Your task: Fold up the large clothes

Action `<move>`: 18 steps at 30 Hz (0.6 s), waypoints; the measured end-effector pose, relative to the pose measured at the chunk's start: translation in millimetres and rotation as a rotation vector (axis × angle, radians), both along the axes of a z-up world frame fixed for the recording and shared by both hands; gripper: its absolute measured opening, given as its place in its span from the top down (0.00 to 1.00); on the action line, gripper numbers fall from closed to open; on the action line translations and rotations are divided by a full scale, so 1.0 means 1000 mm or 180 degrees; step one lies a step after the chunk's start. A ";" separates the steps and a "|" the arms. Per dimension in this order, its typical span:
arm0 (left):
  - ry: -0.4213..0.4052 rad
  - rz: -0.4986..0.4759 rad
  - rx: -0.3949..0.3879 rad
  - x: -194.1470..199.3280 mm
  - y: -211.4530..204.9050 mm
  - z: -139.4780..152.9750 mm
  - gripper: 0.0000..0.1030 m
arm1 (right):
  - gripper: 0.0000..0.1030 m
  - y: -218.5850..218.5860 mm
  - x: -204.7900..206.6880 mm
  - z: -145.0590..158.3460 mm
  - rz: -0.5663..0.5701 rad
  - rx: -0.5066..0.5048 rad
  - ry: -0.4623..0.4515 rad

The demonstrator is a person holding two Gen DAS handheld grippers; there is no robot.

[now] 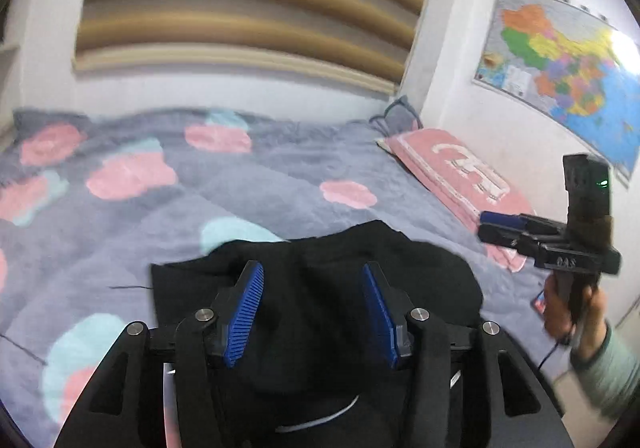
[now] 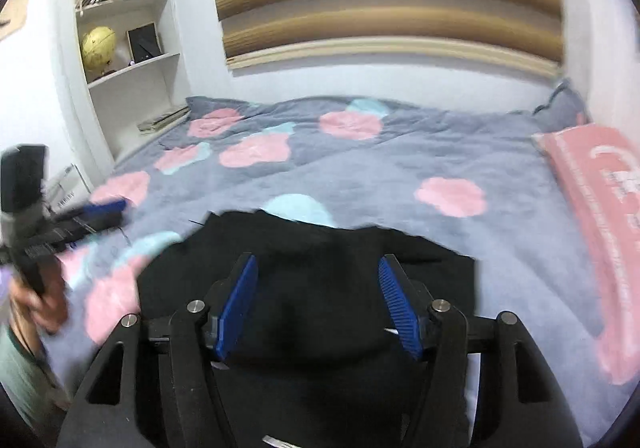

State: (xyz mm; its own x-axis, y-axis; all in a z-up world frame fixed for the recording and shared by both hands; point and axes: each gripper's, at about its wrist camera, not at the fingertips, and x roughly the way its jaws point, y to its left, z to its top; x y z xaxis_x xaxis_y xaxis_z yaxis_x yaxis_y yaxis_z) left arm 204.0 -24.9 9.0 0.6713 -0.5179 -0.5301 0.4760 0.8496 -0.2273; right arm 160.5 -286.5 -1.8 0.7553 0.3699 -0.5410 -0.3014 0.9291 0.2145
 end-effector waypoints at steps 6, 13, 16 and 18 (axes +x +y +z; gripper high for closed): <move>0.0950 -0.0083 -0.0284 0.049 -0.018 -0.076 0.49 | 0.42 0.044 0.056 -0.054 0.0120 0.0074 0.0714; 0.1321 -0.0204 0.0076 0.010 -0.027 -0.157 0.50 | 0.45 0.062 0.018 -0.166 0.0323 -0.0411 0.1300; 0.1053 -0.0112 0.0301 0.000 -0.041 -0.153 0.49 | 0.45 0.070 0.014 -0.172 0.0172 -0.0532 0.1118; 0.0919 -0.0124 0.0395 -0.008 -0.045 -0.140 0.49 | 0.45 0.069 0.012 -0.164 0.0178 -0.0507 0.1072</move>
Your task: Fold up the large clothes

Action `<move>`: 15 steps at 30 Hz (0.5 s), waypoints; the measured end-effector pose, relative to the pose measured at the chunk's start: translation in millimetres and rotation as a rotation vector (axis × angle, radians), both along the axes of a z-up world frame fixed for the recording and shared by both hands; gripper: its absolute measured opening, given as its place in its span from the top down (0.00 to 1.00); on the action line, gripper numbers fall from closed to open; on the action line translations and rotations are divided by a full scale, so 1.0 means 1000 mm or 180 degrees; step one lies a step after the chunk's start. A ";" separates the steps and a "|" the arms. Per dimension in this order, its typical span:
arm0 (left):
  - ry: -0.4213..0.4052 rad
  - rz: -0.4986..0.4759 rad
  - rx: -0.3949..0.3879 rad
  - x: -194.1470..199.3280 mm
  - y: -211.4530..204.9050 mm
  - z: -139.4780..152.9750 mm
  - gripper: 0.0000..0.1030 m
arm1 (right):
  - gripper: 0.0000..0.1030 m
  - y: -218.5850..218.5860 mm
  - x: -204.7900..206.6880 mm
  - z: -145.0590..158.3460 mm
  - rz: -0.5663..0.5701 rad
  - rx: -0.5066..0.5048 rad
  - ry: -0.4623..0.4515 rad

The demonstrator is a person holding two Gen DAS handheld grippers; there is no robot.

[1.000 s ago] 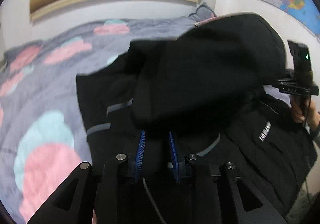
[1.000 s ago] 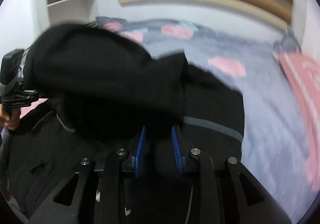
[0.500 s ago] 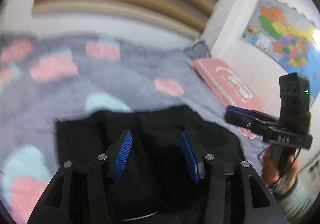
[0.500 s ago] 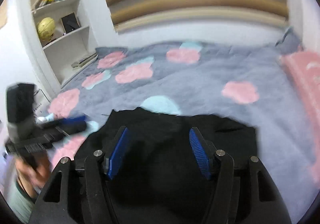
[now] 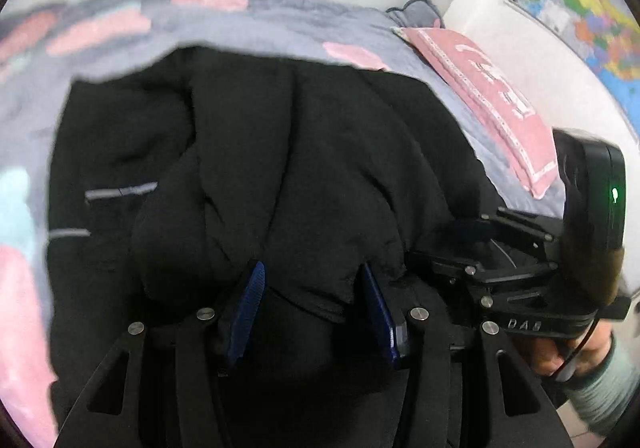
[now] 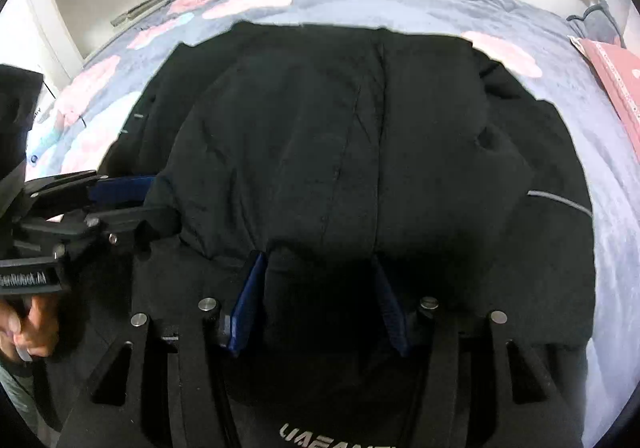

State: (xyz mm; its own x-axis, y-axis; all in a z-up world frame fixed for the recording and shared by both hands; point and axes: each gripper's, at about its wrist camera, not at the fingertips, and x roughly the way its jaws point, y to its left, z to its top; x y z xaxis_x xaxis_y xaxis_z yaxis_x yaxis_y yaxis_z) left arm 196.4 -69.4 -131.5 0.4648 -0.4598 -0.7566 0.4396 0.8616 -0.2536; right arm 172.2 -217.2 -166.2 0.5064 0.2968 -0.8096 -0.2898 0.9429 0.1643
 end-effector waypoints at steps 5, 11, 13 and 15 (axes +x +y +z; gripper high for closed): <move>-0.0204 -0.0085 -0.0095 -0.035 0.003 0.036 0.49 | 0.44 -0.013 -0.031 0.037 0.0074 0.0275 -0.0198; 0.0111 0.0043 -0.0066 -0.026 -0.008 0.004 0.49 | 0.45 0.005 -0.044 0.032 0.0074 -0.0016 -0.0278; 0.0367 0.0152 -0.0152 -0.014 -0.007 -0.025 0.50 | 0.45 0.008 -0.033 -0.002 0.0024 -0.0140 -0.0052; 0.0342 0.0178 -0.0301 -0.013 -0.004 -0.038 0.50 | 0.45 0.010 -0.031 -0.017 0.0005 -0.0103 -0.0129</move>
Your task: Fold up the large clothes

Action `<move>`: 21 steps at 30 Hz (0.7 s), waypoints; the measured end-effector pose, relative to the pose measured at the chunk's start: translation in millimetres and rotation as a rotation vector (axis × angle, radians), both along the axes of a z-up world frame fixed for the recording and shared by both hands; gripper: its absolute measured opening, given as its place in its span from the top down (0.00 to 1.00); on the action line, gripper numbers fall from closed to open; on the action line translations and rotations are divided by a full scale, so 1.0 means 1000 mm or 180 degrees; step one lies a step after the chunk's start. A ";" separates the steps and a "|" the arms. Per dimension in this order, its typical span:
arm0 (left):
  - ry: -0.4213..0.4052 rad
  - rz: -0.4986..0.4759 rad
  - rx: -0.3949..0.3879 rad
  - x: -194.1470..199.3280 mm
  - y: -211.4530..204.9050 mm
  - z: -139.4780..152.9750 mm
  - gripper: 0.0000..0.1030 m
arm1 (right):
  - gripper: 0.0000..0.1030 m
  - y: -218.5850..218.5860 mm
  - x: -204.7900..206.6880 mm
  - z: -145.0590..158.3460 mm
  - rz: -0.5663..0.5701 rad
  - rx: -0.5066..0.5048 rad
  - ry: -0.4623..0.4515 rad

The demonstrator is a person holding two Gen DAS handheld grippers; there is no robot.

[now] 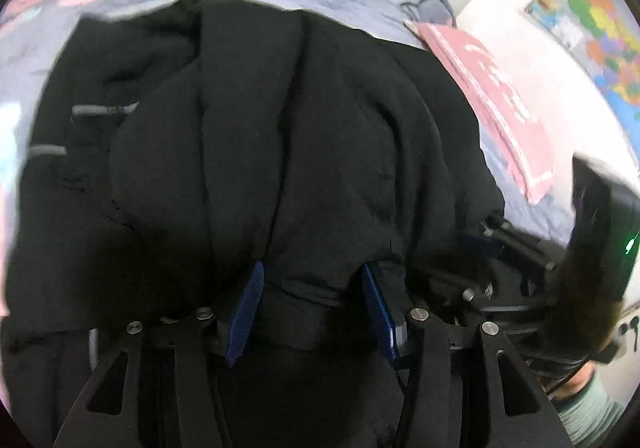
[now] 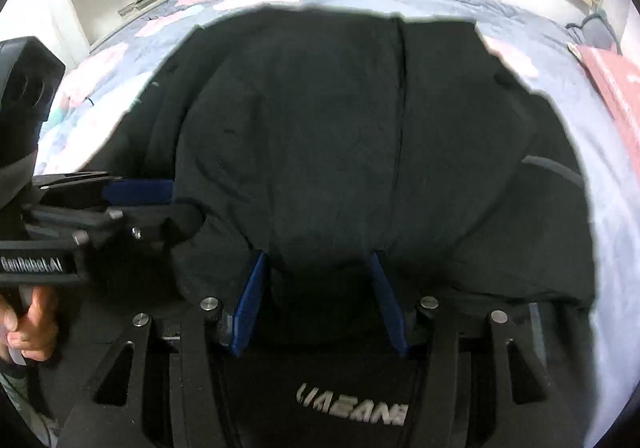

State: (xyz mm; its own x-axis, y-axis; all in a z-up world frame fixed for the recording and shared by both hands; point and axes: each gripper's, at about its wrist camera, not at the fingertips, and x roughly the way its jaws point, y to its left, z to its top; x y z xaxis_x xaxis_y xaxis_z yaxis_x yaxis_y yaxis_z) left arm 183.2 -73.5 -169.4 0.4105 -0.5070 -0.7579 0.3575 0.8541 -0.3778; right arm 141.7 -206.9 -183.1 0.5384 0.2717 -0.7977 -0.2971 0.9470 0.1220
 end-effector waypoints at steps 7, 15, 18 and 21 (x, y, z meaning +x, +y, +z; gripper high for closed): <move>-0.0237 0.0028 0.0010 -0.015 -0.001 0.001 0.49 | 0.44 0.011 -0.023 -0.003 -0.0116 -0.0089 -0.0347; -0.0267 0.0118 0.0087 -0.061 0.005 0.017 0.49 | 0.43 -0.013 -0.060 0.001 -0.0224 0.0335 -0.0078; -0.0259 0.0183 0.0168 -0.085 0.017 0.022 0.49 | 0.43 -0.031 -0.080 -0.002 -0.0294 0.0520 0.0092; -0.0266 0.0279 0.0162 -0.113 0.041 0.027 0.49 | 0.43 -0.039 -0.103 0.002 -0.0354 0.0505 0.0039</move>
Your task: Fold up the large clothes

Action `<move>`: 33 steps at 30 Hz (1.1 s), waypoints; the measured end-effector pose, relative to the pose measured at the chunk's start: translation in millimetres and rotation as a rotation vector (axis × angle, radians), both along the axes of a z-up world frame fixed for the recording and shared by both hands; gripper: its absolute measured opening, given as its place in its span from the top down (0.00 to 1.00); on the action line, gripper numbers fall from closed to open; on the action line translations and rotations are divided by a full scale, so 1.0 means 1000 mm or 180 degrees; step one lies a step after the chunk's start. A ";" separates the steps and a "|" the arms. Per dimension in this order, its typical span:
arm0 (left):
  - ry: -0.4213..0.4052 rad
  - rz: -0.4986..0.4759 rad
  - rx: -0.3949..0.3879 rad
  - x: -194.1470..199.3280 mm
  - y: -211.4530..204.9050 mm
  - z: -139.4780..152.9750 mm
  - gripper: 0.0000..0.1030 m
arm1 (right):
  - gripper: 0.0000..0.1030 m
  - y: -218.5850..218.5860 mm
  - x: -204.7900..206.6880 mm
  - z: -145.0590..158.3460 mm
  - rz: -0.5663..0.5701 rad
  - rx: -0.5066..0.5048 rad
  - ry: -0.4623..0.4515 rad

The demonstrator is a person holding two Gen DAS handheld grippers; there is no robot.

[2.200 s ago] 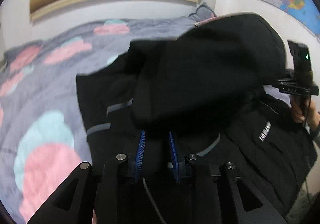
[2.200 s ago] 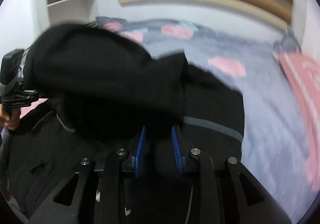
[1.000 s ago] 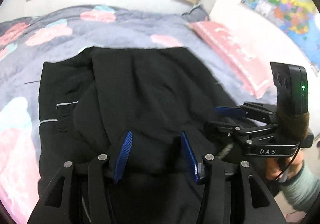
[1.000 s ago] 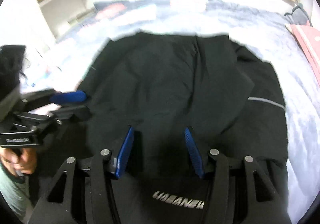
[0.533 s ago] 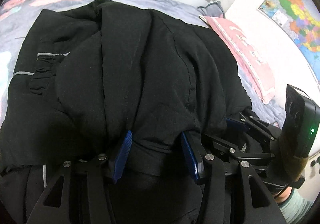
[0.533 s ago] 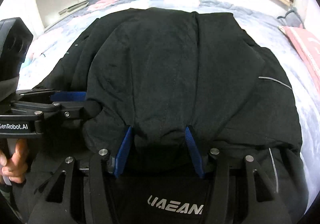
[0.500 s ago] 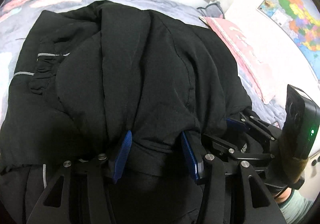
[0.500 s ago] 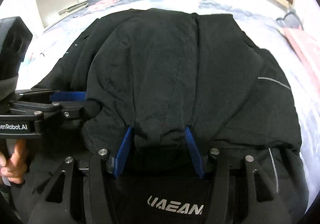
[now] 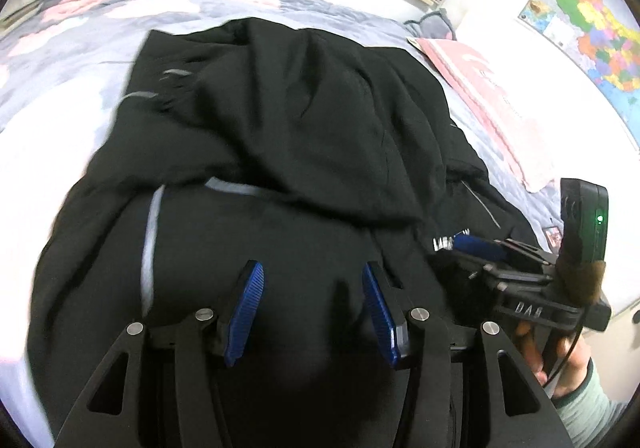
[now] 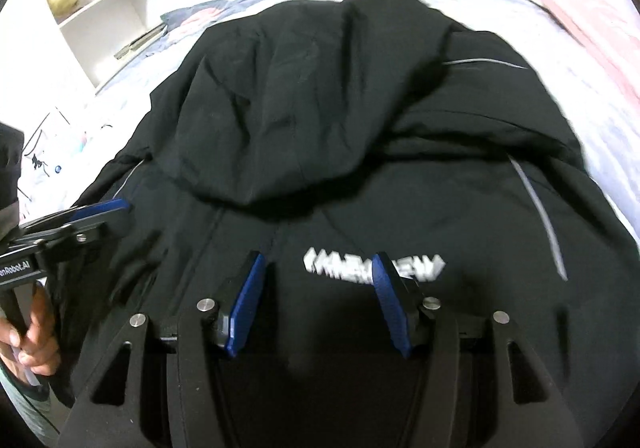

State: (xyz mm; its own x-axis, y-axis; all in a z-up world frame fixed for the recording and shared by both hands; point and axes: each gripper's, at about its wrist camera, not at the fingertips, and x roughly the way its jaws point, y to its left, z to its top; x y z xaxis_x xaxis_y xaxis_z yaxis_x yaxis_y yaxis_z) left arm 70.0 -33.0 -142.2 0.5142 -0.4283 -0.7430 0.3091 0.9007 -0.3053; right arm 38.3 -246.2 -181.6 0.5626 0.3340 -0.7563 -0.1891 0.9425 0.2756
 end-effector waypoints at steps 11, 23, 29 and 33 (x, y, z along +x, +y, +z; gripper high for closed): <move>-0.0062 0.0825 -0.0016 -0.090 0.115 0.017 0.43 | 0.41 -0.071 -0.075 0.022 -0.0461 -0.0083 -0.0074; 0.0258 0.1228 -0.0527 -0.124 0.183 -0.023 0.43 | 0.42 -0.159 -0.115 0.011 -0.0937 -0.0052 0.0183; 0.0256 0.1192 -0.0385 -0.119 0.173 -0.027 0.43 | 0.43 -0.163 -0.131 0.017 -0.1014 -0.0163 0.0131; 0.0273 0.1100 -0.0332 -0.119 0.167 -0.029 0.43 | 0.42 -0.171 -0.137 0.004 -0.1064 -0.0220 0.0306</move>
